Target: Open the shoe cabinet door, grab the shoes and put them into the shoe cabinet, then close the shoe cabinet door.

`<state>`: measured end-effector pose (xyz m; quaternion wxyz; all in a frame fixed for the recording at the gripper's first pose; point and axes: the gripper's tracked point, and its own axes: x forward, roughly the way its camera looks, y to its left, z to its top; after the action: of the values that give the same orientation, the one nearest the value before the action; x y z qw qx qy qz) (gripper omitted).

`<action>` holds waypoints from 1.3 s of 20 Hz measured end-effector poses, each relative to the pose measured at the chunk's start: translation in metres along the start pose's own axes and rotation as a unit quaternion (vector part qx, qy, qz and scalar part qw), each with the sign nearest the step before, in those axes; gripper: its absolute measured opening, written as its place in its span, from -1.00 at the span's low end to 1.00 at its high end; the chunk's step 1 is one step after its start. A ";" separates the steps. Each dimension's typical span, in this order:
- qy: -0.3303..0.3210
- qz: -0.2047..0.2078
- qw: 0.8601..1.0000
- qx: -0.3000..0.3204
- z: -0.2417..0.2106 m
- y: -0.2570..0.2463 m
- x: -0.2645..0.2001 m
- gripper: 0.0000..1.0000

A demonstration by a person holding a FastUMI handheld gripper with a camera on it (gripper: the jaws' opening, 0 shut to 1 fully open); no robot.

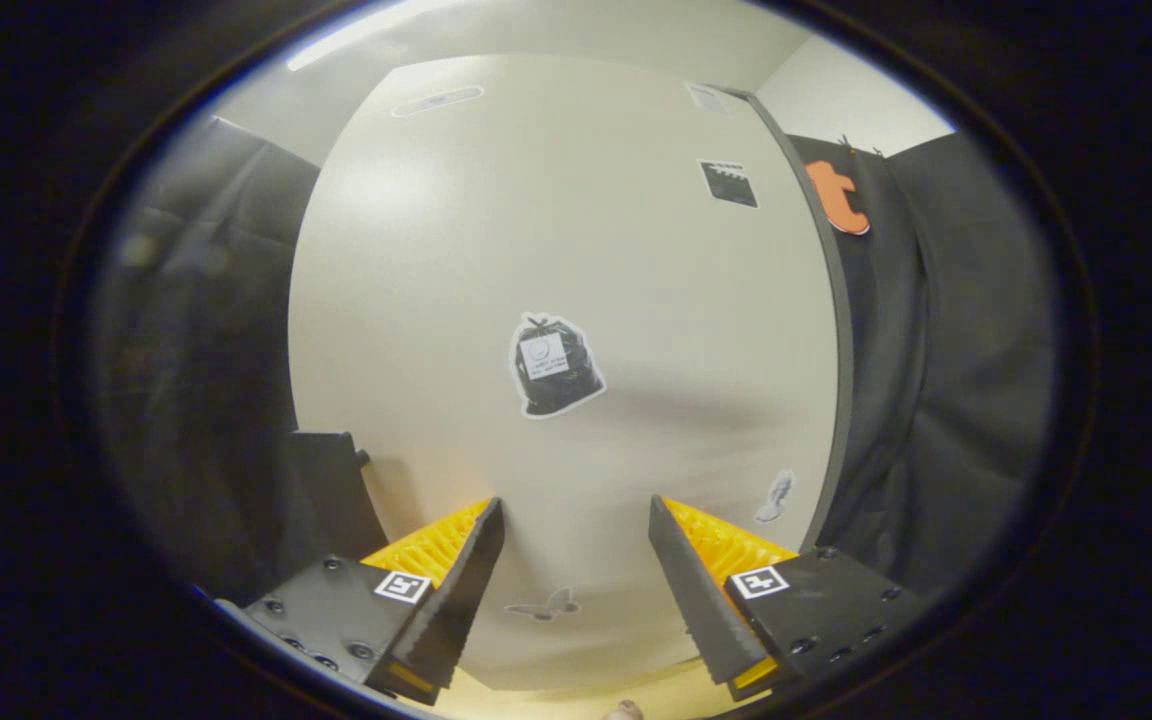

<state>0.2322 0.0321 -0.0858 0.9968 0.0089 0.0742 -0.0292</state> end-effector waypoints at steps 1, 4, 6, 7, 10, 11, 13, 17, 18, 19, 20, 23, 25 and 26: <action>-0.001 -0.004 1.000 -0.007 0.002 0.003 0.005 0.86; -0.003 -0.015 1.000 -0.017 -0.007 0.020 0.015 0.86; -0.003 -0.020 1.000 -0.009 -0.008 0.017 0.018 0.86; -0.002 -0.022 1.000 -0.003 -0.009 0.017 0.018 0.86; -0.002 -0.030 1.000 0.001 -0.012 0.017 0.024 0.86; -0.001 -0.030 1.000 0.002 -0.012 0.017 0.024 0.86; 0.001 -0.031 1.000 0.001 -0.014 0.017 0.027 0.86; -0.003 -0.037 0.999 -0.001 -0.013 0.018 0.022 0.87; -0.002 -0.036 0.999 -0.002 -0.013 0.018 0.023 0.87; -0.004 -0.035 0.999 -0.002 -0.013 0.018 0.023 0.87; -0.003 -0.034 0.999 -0.002 -0.013 0.018 0.022 0.87; -0.002 -0.033 0.999 -0.005 -0.013 0.017 0.022 0.88; 0.000 -0.033 0.999 -0.005 -0.013 0.015 0.019 0.89; -0.003 -0.034 0.999 -0.005 -0.012 0.013 0.016 0.89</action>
<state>0.2474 0.0448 -0.0998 0.9954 0.0012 0.0718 -0.0628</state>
